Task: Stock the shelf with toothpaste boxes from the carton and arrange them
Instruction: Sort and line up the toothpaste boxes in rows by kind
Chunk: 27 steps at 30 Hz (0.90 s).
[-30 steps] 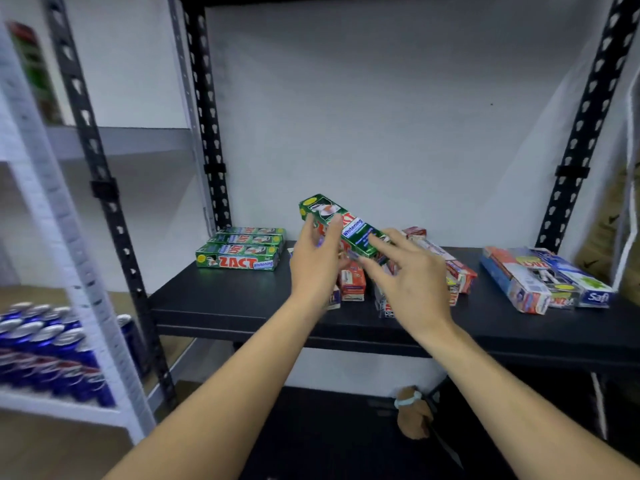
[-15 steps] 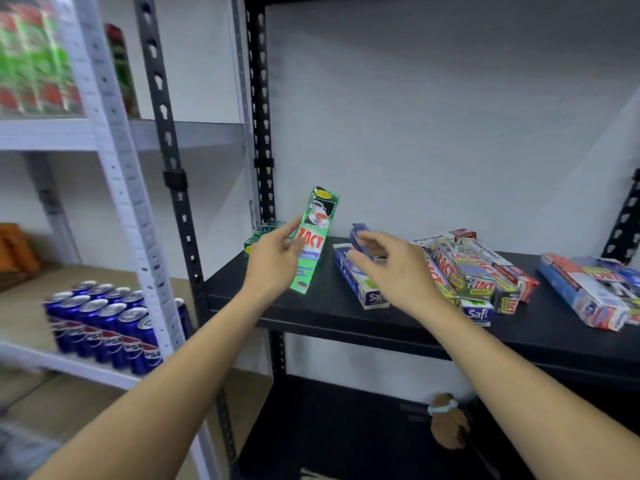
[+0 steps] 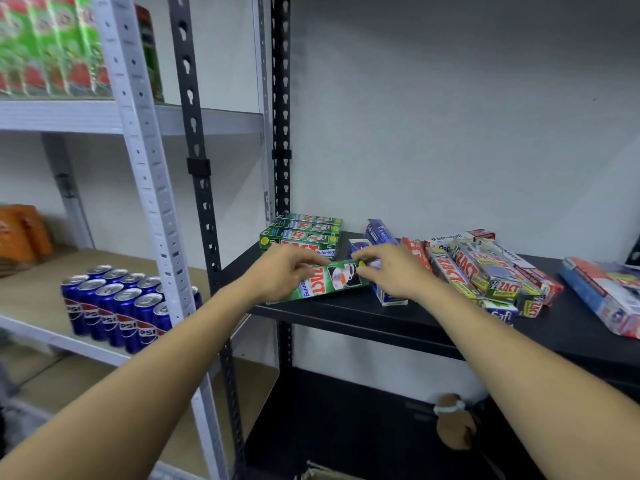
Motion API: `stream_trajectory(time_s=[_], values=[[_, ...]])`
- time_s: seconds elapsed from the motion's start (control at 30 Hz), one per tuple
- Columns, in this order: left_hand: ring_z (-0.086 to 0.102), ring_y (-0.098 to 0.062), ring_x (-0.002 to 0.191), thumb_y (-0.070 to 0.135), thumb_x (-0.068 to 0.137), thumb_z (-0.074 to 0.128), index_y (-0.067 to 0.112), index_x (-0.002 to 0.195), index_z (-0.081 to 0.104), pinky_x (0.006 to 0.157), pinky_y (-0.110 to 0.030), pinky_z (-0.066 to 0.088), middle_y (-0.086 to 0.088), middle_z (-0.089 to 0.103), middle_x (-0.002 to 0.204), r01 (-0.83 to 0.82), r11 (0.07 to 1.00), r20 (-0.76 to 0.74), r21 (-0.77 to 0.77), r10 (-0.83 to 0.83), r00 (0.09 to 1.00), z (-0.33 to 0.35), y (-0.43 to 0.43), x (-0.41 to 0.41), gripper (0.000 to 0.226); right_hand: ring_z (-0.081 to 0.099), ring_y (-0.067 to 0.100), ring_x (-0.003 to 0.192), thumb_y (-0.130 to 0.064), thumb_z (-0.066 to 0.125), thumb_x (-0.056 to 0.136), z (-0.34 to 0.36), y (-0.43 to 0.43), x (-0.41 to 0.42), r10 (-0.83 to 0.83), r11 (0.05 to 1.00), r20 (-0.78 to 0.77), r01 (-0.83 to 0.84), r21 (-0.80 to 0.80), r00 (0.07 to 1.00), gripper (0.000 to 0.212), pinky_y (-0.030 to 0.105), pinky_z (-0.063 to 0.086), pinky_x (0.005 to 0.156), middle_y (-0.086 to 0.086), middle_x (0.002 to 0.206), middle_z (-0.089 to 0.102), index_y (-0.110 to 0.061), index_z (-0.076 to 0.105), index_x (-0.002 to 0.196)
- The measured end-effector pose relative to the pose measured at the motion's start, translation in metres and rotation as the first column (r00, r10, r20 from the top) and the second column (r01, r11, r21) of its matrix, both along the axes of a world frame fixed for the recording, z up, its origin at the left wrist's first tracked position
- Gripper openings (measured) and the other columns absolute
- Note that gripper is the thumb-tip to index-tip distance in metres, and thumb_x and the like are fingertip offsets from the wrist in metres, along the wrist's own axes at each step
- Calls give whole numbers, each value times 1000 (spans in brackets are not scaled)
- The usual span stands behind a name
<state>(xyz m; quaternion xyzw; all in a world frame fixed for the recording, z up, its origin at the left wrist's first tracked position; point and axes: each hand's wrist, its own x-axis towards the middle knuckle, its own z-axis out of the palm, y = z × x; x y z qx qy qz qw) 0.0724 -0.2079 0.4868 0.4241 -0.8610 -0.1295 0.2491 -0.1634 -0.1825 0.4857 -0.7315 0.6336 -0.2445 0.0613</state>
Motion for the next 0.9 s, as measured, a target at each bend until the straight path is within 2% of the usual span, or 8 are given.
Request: stream_trajectory(time_s=[0.1,0.23,0.3,0.5,0.57,0.73,0.8,0.9], values=[[61,-4,96,21,101,55,27,131,65,71,-11,47,4,68,121,-23,998,33,-56,25,999,-4,-8,3,31,53,30,118,-43,52,97,-13,-7,5,-44,999,-167,47,10,985,49,39,44,96,0,109,66,-38,42,144],[65,-17,107,31,99,58,29,124,69,89,-38,54,5,71,120,-146,954,62,-263,168,984,-13,-21,8,27,31,40,136,-50,37,100,-13,-13,17,-90,992,-361,117,51,928,58,50,26,111,9,147,42,-35,21,153],[63,-18,111,37,97,60,32,120,70,94,-42,48,8,71,120,-242,915,9,-323,258,966,-24,-22,13,25,28,39,137,-50,31,101,-12,-15,22,-99,988,-391,138,73,915,59,53,23,111,10,150,37,-31,16,155],[51,-23,127,59,92,55,32,121,70,101,-48,41,7,57,141,-320,888,-38,-330,327,944,-50,-16,30,42,30,37,132,-46,22,103,-18,-20,33,-163,974,-428,214,73,889,50,57,20,109,8,138,49,-19,39,142],[50,-28,127,47,93,62,29,122,70,102,-47,43,2,55,144,-314,898,-38,-307,318,947,-54,-19,36,35,35,36,127,-45,24,103,-20,-21,38,-180,975,-461,221,36,869,46,55,24,108,8,128,57,-17,50,130],[61,-21,116,14,95,64,17,113,74,88,-26,50,-4,62,133,-370,921,-306,-122,320,897,-56,-32,40,21,49,29,109,-49,31,102,-31,-14,59,-329,932,-431,214,-294,840,53,42,38,95,7,103,69,-11,69,107],[60,-12,101,12,97,61,15,114,71,71,-11,45,-3,66,125,-391,920,-387,-22,352,852,-53,-37,38,20,53,28,107,-47,36,102,-34,-16,69,-323,926,-379,206,-317,867,50,40,43,90,9,103,69,-9,69,106],[54,-7,94,14,99,58,14,124,63,59,-6,38,-6,65,127,-418,904,-456,91,410,790,-50,-48,37,26,59,26,96,-46,44,100,-38,-26,76,-307,933,-159,263,-245,938,46,37,50,76,10,102,66,-7,67,106]])
